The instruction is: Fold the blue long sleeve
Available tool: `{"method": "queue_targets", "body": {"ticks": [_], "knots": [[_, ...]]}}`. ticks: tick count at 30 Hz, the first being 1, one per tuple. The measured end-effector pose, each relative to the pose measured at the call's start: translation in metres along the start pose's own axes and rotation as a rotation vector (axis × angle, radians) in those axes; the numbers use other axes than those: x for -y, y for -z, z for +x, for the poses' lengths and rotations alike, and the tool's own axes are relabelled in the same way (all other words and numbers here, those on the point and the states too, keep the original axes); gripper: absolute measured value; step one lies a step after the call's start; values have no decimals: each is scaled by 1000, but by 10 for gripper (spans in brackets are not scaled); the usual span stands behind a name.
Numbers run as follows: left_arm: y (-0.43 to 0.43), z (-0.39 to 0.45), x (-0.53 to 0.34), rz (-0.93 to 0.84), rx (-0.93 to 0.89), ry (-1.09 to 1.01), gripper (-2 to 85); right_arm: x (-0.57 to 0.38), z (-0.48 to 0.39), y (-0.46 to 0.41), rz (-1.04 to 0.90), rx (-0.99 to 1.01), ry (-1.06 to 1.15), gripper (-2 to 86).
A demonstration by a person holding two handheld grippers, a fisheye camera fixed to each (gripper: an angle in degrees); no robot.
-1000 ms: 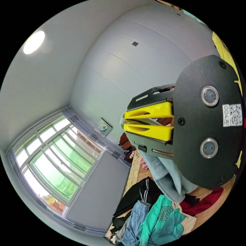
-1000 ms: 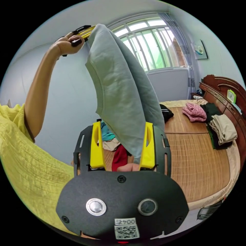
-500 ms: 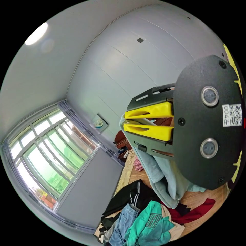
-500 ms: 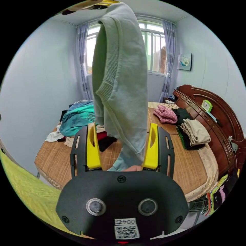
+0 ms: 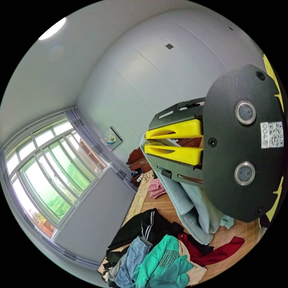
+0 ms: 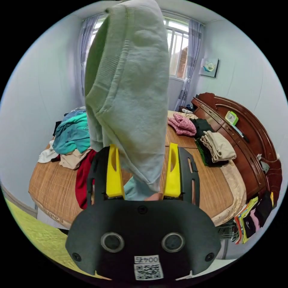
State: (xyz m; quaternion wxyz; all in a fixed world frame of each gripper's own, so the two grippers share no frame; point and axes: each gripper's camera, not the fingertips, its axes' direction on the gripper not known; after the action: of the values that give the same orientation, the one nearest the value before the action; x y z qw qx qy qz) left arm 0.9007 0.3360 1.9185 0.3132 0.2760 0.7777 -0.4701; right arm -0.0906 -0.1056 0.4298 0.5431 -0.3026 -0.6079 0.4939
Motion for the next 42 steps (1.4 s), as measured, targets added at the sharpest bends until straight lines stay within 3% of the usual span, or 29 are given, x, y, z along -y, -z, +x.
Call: {"method": "queue_targets", "body": {"ticks": [5, 8, 12, 17, 21, 24, 32, 35, 42], "knots": [[-17, -2, 7, -15, 6, 15, 19, 19, 57, 2, 1, 7, -173, 50], [-28, -8, 13, -38, -2, 24, 19, 31, 88, 2, -43, 9, -182, 31], [-46, -13, 25, -115, -29, -10, 21, 48, 133, 12, -92, 95, -227, 13], [-63, -30, 32, -260, -47, -75, 25, 69, 225, 42, -14, 416, -446, -1], [-73, -62, 13, -396, 96, -126, 26, 78, 277, 66, 90, 577, -607, -2], [-85, -104, -18, -475, 172, -54, 27, 90, 300, 85, 126, 636, -638, -2], [-136, -167, -120, -616, 151, 114, 32, 147, 305, 119, 109, 778, -604, -2], [-163, -155, -151, -679, 163, 17, 36, 165, 307, 129, 97, 802, -625, -3], [-221, -75, -222, -762, 346, -438, 97, 200, 308, 147, 95, 838, -629, -3]]}}
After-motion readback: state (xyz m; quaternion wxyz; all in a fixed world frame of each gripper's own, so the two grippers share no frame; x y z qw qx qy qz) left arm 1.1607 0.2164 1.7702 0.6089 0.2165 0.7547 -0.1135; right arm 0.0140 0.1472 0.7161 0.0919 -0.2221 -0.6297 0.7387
